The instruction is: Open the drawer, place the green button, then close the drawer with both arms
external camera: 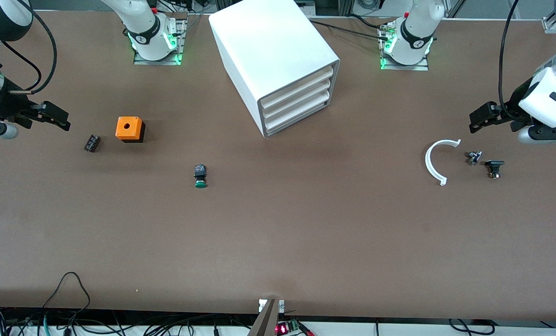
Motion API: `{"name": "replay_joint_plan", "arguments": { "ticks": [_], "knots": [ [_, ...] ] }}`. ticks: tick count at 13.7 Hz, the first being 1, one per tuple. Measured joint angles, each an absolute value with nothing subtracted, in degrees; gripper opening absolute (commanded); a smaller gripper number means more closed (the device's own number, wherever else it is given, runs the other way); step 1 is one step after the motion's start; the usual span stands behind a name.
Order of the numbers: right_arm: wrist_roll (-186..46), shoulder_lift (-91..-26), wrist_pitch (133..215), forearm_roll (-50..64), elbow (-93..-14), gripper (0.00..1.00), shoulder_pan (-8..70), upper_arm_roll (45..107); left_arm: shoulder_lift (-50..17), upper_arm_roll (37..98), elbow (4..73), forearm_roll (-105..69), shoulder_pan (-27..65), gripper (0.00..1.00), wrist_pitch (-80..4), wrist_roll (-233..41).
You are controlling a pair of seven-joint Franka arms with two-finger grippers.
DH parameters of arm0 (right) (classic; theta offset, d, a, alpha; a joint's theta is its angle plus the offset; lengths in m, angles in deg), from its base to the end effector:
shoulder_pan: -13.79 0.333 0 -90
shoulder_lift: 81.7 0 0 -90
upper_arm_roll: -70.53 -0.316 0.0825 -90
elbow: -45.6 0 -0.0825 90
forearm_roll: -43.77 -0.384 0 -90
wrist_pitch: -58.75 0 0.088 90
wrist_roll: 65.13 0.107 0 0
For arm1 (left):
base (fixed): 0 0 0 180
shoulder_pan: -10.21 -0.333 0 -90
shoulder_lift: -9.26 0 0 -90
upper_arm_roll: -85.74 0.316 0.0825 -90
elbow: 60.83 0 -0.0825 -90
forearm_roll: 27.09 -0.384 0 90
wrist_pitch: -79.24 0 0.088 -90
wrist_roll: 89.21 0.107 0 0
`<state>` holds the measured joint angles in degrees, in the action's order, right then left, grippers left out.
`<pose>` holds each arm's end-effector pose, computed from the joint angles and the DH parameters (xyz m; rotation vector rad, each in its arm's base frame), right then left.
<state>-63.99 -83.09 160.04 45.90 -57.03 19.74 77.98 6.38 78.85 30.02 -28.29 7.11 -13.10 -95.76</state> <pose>0.5554 -0.0185 0.5500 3.1077 -0.0603 0.0009 0.5711 -0.0340 0.5929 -3.1235 -0.0736 0.0351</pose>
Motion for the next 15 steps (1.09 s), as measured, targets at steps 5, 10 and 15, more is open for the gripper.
{"name": "replay_joint_plan", "arguments": {
  "ticks": [5,10,15],
  "knots": [
    [-64.0,-83.1,160.0,45.9,-57.0,1.00,19.7,78.0,6.4,78.8,30.0,-28.3,7.1,1.00,-13.2,-95.6],
    [-64.0,-83.1,160.0,45.9,-57.0,1.00,19.7,78.0,6.4,78.2,30.0,-28.3,7.3,1.00,-13.2,-95.5],
    [-64.0,-83.1,160.0,45.9,-57.0,1.00,19.7,78.1,6.3,78.1,30.0,-28.0,7.3,1.00,-13.2,-95.5]
  ]
}}
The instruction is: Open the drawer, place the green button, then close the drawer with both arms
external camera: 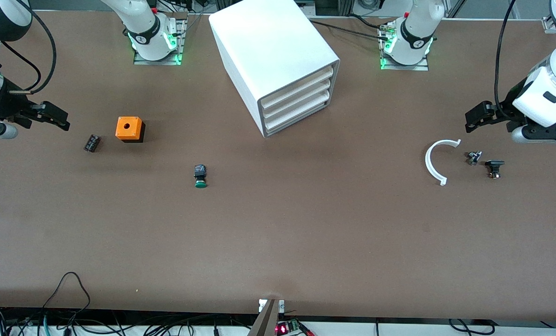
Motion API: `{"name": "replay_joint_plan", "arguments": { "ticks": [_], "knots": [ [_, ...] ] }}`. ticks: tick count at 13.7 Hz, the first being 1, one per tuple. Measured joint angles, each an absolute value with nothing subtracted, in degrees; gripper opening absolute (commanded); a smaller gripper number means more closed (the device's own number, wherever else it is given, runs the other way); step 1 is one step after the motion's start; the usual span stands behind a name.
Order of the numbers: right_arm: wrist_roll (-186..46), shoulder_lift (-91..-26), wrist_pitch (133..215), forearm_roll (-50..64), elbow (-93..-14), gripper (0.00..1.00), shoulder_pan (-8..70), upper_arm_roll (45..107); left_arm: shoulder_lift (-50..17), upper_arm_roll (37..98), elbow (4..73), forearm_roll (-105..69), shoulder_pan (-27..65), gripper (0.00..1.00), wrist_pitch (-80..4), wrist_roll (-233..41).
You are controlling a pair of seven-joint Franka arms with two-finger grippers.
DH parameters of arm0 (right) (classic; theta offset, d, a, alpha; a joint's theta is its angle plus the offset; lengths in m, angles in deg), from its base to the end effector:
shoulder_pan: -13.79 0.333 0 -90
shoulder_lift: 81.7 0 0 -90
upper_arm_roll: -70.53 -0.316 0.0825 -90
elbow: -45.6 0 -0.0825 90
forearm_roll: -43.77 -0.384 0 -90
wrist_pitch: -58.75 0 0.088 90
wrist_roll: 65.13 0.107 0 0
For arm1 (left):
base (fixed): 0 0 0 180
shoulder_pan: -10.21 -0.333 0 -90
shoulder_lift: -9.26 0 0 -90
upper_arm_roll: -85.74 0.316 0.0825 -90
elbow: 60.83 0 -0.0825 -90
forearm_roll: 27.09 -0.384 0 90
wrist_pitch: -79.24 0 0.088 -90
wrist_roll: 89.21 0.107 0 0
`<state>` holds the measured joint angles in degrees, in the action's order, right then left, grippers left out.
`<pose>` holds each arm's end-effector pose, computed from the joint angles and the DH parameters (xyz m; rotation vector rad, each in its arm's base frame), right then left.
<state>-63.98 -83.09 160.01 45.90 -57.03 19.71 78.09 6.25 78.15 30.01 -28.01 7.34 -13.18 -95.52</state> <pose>0.5553 -0.0198 0.5499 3.1077 -0.0643 0.0000 0.5712 -0.0436 0.5919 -3.1297 -0.0422 0.0368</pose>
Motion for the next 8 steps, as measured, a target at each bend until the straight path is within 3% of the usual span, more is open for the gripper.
{"name": "replay_joint_plan", "arguments": {
  "ticks": [8],
  "knots": [
    [-64.0,-83.1,160.1,45.9,-57.0,1.00,19.7,78.1,3.3,75.5,30.6,-26.6,7.8,1.00,-12.6,-95.4]
  ]
}}
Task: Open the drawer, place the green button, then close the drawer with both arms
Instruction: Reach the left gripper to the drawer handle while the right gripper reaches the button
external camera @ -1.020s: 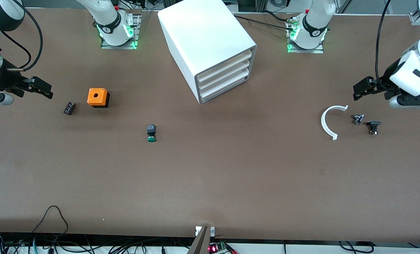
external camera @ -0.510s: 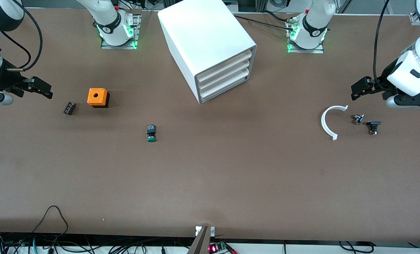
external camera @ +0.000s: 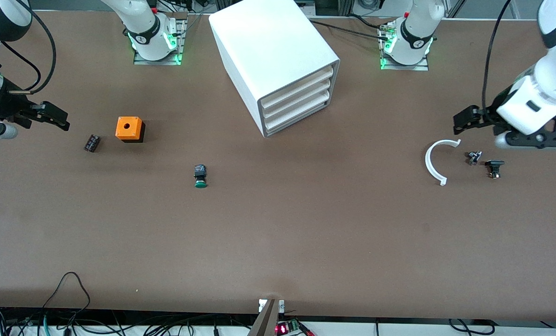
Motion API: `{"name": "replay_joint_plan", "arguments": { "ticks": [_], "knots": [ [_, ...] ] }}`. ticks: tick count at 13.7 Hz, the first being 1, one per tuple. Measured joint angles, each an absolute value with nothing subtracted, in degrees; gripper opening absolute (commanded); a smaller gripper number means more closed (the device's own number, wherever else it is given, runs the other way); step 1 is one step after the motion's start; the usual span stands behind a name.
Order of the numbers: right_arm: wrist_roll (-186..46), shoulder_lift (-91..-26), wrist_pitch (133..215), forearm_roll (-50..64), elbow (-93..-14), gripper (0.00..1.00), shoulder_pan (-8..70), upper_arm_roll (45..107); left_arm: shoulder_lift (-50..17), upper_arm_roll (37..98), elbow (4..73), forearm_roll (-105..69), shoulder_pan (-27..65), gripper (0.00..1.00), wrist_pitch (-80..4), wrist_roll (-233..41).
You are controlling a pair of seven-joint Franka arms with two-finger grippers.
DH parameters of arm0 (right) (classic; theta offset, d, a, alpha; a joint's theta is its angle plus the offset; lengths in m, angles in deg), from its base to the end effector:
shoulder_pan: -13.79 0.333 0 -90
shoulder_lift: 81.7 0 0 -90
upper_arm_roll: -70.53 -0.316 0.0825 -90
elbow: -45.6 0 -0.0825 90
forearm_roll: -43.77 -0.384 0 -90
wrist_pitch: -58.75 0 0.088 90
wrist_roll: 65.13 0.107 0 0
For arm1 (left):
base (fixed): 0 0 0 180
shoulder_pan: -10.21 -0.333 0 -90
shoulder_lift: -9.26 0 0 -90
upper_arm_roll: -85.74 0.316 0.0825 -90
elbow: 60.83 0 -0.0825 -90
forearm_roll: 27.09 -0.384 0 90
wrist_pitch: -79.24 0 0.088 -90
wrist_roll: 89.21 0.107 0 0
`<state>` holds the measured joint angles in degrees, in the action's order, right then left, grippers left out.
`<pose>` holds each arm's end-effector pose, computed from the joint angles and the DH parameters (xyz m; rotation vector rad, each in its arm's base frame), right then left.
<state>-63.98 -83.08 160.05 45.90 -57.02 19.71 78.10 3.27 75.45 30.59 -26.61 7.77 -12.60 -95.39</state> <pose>0.5554 -0.0199 0.5500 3.1076 -0.0646 0.0011 0.5783 -0.0758 0.5569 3.1224 -0.0444 -0.1533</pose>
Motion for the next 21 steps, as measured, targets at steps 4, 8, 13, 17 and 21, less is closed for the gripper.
{"name": "replay_joint_plan", "arguments": {
  "ticks": [4,8,13,17,21],
  "knots": [
    [-64.0,-83.1,160.1,45.9,-57.0,1.00,19.7,78.1,-2.7,71.2,33.3,-26.1,8.6,1.00,-12.5,-95.4],
    [-64.0,-83.1,160.1,45.9,-57.0,1.00,19.7,78.1,-9.8,71.5,36.2,-13.1,8.4,1.00,-12.3,-89.4],
    [-64.0,-82.6,160.2,45.9,-57.0,1.00,19.7,78.1,-16.4,71.3,49.4,9.7,9.3,1.00,-17.2,-79.6],
    [-64.0,-81.0,160.1,45.8,-57.1,1.00,19.8,77.9,-21.5,71.2,57.6,24.5,12.5,1.00,-22.0,-63.9],
    [-64.0,-76.4,160.6,41.7,-57.2,1.00,21.1,77.0,-24.7,69.4,60.6,32.1,17.1,1.00,-24.0,-57.5]
  ]
}}
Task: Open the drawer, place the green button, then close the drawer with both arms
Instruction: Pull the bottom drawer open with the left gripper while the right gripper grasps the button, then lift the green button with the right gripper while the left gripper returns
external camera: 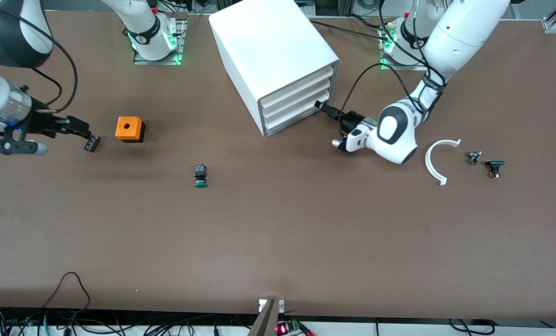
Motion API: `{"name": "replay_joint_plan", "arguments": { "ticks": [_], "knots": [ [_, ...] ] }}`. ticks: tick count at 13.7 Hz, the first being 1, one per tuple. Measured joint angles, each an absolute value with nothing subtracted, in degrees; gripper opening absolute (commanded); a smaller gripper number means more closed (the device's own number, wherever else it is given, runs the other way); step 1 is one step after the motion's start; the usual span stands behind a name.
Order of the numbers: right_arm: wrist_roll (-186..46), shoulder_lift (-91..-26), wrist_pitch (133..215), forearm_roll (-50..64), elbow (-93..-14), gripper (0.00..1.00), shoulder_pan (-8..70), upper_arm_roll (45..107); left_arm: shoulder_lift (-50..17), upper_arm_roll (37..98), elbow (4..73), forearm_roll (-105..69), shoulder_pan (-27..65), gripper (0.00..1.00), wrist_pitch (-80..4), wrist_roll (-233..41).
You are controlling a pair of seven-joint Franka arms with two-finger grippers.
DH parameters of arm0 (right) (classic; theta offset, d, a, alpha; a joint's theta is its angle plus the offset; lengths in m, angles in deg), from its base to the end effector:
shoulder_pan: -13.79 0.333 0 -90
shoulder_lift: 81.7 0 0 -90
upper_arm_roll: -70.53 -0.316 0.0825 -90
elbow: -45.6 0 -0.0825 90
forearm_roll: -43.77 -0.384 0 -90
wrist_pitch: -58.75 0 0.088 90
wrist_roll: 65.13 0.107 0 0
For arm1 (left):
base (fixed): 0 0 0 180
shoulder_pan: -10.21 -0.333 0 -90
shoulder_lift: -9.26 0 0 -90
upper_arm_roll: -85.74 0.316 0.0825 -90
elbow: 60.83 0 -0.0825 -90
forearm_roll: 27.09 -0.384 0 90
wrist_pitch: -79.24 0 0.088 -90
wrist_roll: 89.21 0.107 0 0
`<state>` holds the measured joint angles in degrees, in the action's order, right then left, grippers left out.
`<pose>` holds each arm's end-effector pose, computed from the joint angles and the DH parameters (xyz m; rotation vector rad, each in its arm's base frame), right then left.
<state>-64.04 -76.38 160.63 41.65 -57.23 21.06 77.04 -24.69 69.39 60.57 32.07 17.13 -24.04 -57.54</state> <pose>0.5776 0.0127 0.4832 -3.1134 0.0240 0.1701 0.4231 -0.2698 0.1395 1.9454 -0.1979 -0.8597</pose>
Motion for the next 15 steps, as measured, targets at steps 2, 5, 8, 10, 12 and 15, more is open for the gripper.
{"name": "replay_joint_plan", "arguments": {
  "ticks": [2,5,8,10,12,15],
  "knots": [
    [-64.0,-73.7,163.3,41.4,-57.2,1.00,22.8,76.9,-25.0,66.8,61.6,33.9,17.6,0.81,-27.4,-57.4],
    [-64.0,-69.3,168.5,41.2,-57.3,1.00,25.6,76.7,-25.0,64.2,62.8,34.8,18.0,0.00,-33.0,-57.4],
    [-62.3,-65.0,171.8,41.0,-57.2,1.00,29.6,76.7,-25.0,64.1,62.9,34.9,18.1,0.00,-33.8,-57.4],
    [-60.6,-62.4,174.2,40.8,-57.3,1.00,31.8,76.6,-24.8,64.2,62.7,34.9,17.8,0.00,-33.6,-57.2],
    [-57.1,-59.3,177.3,40.7,-57.3,1.00,34.6,76.5,-23.9,65.8,62.1,34.9,17.1,0.00,-33.5,-56.9],
    [-53.3,-55.7,180.5,40.7,-57.3,1.00,39.5,76.5,-22.4,71.1,59.6,34.9,14.5,0.00,-32.0,-54.1]
  ]
}}
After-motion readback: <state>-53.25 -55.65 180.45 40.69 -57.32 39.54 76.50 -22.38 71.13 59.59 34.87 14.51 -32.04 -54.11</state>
